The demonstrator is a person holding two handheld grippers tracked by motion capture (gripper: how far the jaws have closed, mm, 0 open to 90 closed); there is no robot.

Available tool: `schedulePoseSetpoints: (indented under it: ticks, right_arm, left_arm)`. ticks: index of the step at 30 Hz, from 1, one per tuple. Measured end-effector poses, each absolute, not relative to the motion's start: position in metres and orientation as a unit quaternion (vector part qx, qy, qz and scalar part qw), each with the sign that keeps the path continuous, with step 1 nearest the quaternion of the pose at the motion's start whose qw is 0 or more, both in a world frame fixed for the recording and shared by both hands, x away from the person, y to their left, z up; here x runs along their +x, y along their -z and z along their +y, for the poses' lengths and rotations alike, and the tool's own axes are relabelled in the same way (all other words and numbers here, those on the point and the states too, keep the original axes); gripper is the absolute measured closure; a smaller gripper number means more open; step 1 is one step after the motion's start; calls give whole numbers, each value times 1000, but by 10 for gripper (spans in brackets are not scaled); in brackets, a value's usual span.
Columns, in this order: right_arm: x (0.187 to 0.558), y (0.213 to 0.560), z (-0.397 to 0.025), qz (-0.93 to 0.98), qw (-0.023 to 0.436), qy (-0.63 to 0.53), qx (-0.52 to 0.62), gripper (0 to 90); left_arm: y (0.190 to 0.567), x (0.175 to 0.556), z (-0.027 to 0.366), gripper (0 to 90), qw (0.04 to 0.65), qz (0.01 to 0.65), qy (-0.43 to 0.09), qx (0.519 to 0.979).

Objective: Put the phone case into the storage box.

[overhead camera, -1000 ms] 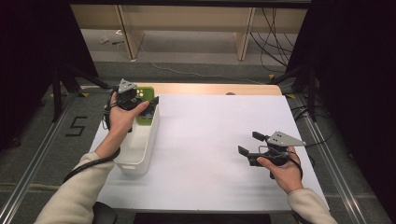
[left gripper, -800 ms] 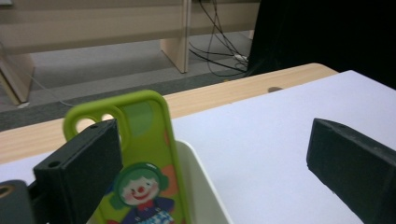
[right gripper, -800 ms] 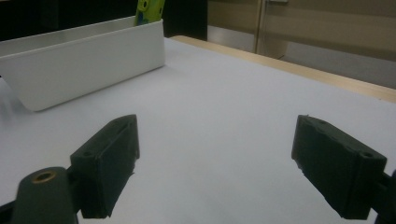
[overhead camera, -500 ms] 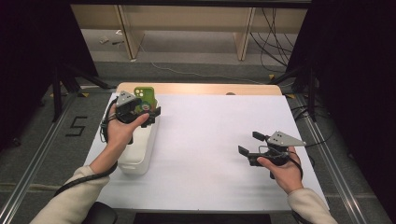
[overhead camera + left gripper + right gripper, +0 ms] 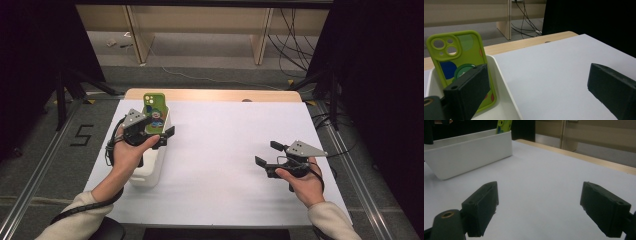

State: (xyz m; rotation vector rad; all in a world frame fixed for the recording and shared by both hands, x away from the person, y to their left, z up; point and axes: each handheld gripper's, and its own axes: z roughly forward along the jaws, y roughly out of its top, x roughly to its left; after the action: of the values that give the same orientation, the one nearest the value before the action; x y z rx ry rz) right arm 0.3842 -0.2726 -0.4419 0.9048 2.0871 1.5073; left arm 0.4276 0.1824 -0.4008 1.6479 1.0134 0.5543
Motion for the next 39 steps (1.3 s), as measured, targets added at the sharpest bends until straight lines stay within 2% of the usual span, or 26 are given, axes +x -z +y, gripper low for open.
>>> schedulePoseSetpoints:
  ticks: [17, 39]
  right_arm:
    - [384, 441, -274, 745, 207, -544, 325, 163]
    - [384, 440, -274, 744, 208, -544, 326, 162]
  left_arm:
    - [405, 403, 184, 37, 534, 397, -252, 703]
    - [399, 376, 185, 38, 549, 382, -245, 702]
